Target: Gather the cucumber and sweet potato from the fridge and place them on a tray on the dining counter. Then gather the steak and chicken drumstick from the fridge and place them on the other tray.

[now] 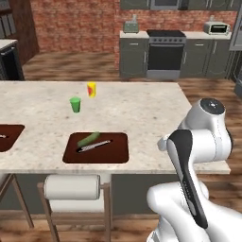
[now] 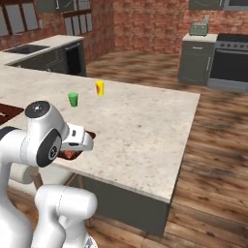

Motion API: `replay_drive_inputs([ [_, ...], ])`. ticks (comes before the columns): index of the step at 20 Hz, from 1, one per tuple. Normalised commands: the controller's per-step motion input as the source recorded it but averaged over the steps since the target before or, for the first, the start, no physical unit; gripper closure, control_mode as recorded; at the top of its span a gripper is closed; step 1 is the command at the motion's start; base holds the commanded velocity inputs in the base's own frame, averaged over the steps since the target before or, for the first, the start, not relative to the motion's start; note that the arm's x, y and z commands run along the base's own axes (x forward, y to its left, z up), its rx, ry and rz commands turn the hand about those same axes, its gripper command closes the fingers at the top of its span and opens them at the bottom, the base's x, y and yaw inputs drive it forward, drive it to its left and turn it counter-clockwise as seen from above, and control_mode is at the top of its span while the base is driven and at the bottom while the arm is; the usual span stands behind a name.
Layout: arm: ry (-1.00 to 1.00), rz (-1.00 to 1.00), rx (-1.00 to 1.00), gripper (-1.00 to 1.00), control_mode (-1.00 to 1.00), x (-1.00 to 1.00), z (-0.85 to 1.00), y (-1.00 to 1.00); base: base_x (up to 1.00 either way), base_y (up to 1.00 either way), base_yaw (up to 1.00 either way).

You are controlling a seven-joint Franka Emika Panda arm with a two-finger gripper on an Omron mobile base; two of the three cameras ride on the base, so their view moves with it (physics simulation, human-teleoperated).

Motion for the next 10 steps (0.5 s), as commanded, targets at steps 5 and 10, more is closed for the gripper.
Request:
replay_drive_inputs([
  [5, 0.0, 0.0, 0.0, 1.0, 1.0, 0.0, 0.0, 0.0, 0.31, 0.41, -0.24],
  [10, 0.0, 0.0, 0.0, 1.0, 1.0, 0.0, 0.0, 0.0, 0.41, 0.14, -0.24],
])
